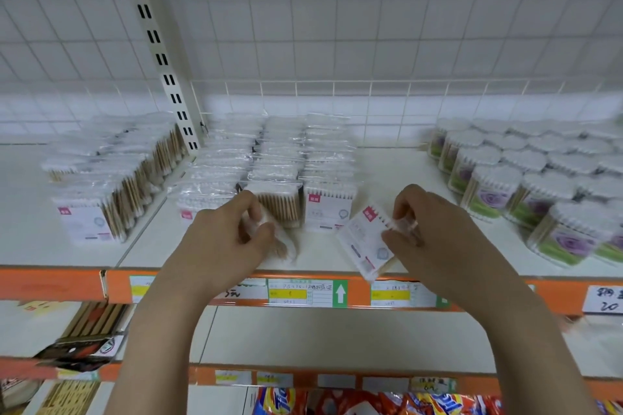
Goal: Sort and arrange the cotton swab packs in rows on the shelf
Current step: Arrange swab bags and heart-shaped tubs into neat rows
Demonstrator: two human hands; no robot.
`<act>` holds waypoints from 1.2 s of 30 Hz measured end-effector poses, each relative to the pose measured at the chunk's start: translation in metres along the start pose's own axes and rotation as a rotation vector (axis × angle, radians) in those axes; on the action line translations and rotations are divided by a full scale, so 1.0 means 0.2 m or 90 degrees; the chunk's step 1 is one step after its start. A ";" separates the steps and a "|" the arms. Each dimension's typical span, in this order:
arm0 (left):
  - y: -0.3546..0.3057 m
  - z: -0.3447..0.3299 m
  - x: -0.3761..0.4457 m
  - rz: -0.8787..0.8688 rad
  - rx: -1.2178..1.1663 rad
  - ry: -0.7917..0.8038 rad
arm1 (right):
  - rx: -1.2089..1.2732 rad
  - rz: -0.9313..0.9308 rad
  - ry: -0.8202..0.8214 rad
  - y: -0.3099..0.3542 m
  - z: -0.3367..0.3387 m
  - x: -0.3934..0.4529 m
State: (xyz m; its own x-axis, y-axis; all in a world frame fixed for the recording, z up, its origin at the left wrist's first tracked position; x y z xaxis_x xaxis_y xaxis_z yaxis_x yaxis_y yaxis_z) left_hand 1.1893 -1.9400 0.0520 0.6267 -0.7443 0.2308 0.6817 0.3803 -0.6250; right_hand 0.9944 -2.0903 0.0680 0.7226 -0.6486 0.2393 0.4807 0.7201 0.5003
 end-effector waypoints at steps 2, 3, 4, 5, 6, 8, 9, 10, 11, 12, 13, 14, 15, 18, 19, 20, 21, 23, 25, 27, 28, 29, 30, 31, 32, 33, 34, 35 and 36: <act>-0.01 0.00 0.00 0.030 0.034 -0.021 | 0.025 0.033 -0.032 0.01 0.02 0.00; -0.02 0.00 0.00 0.034 0.051 -0.030 | 0.043 0.049 -0.039 0.01 0.02 0.00; -0.03 -0.01 0.00 0.033 0.064 -0.036 | 0.061 0.062 -0.039 0.01 0.03 0.00; -0.03 -0.01 0.00 0.027 0.074 -0.037 | 0.075 0.071 -0.035 0.02 0.02 0.00; -0.03 -0.01 0.00 0.020 0.085 -0.035 | 0.084 0.079 -0.032 0.02 0.02 0.01; -0.03 0.00 -0.01 0.006 0.105 -0.027 | 0.087 0.097 -0.039 0.02 0.01 0.02; -0.03 0.02 -0.01 0.000 0.110 -0.024 | 0.085 0.105 -0.043 0.02 0.00 0.02; -0.02 0.03 -0.02 -0.009 0.109 -0.022 | 0.084 0.110 -0.044 0.03 -0.01 0.03; -0.02 0.05 -0.02 -0.020 0.106 -0.019 | 0.087 0.113 -0.041 0.03 -0.02 0.04; -0.02 0.05 -0.02 -0.032 0.107 -0.016 | 0.090 0.115 -0.036 0.03 -0.04 0.04; -0.02 0.06 -0.02 -0.042 0.109 -0.012 | 0.092 0.118 -0.032 0.04 -0.05 0.05; -0.02 0.06 -0.01 -0.049 0.108 -0.011 | 0.094 0.122 -0.029 0.04 -0.06 0.06; -0.02 0.06 -0.01 -0.059 0.104 -0.014 | 0.097 0.125 -0.027 0.04 -0.07 0.06; -0.01 0.05 0.02 -0.104 0.097 -0.033 | 0.096 0.122 -0.013 0.05 -0.10 0.08; -0.01 0.04 0.03 -0.115 0.098 -0.042 | 0.093 0.122 -0.009 0.05 -0.11 0.09; 0.00 0.03 0.04 -0.122 0.104 -0.052 | 0.092 0.122 -0.006 0.05 -0.12 0.10; 0.01 0.02 0.05 -0.125 0.114 -0.063 | 0.094 0.123 -0.005 0.05 -0.13 0.11; 0.03 0.01 0.06 -0.128 0.130 -0.081 | 0.102 0.125 -0.008 0.05 -0.15 0.13; 0.04 -0.01 0.07 -0.126 0.134 -0.092 | 0.104 0.124 -0.011 0.05 -0.17 0.14; 0.05 -0.01 0.08 -0.122 0.138 -0.099 | 0.089 0.129 -0.020 0.05 -0.18 0.16; 0.05 -0.01 0.08 -0.120 0.140 -0.101 | 0.072 0.134 -0.027 0.04 -0.19 0.17; 0.05 -0.01 0.09 -0.118 0.140 -0.103 | 0.054 0.139 -0.034 0.04 -0.19 0.18; 0.05 -0.01 0.09 -0.116 0.136 -0.104 | 0.039 0.140 -0.039 0.03 -0.19 0.19; 0.05 -0.01 0.09 -0.115 0.132 -0.103 | 0.032 0.138 -0.042 0.03 -0.20 0.20; 0.06 -0.01 0.10 -0.114 0.128 -0.102 | 0.034 0.136 -0.045 0.03 -0.20 0.20; 0.06 -0.01 0.10 -0.116 0.124 -0.102 | 0.044 0.135 -0.047 0.03 -0.20 0.20; 0.06 -0.01 0.10 -0.118 0.117 -0.100 | 0.055 0.135 -0.049 0.03 -0.21 0.20; 0.06 -0.01 0.10 -0.121 0.106 -0.099 | 0.064 0.135 -0.052 0.03 -0.21 0.21; 0.06 -0.02 0.11 -0.124 0.095 -0.100 | 0.072 0.134 -0.055 0.03 -0.22 0.21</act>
State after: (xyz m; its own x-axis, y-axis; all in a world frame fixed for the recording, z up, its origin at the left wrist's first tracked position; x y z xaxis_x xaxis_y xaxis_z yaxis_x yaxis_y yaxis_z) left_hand 1.2103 -1.9532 0.0467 0.5212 -0.7218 0.4552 0.8357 0.3237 -0.4437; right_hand 1.0487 -2.1023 0.0445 0.7539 -0.5089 0.4156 0.2620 0.8129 0.5201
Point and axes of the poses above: each hand's wrist, its own x-axis towards the middle knuckle, its own z-axis out of the back of the hand, y = z × x, the point moved 2 cm from there along x, towards the middle knuckle
